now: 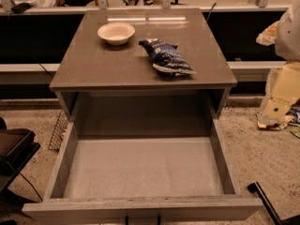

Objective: Close top drawer

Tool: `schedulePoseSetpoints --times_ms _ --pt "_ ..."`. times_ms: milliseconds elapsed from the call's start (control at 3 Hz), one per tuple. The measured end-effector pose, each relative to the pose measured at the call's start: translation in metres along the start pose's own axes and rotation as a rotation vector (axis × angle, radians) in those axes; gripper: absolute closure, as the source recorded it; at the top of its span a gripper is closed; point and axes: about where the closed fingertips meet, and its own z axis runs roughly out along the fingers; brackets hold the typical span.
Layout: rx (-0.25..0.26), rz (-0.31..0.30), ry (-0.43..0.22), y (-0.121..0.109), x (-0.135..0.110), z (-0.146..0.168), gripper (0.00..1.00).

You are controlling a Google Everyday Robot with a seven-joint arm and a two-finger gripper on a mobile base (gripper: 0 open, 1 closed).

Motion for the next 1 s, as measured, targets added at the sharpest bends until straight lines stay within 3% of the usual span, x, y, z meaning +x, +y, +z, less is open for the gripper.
schedulePoseSetpoints --times_ms 667,1000 --pt "0.006 0.008 -0.013 0.014 0.009 0.01 0.0" --pt "0.02 0.067 -0.069 0.053 0.044 0.042 0.18"
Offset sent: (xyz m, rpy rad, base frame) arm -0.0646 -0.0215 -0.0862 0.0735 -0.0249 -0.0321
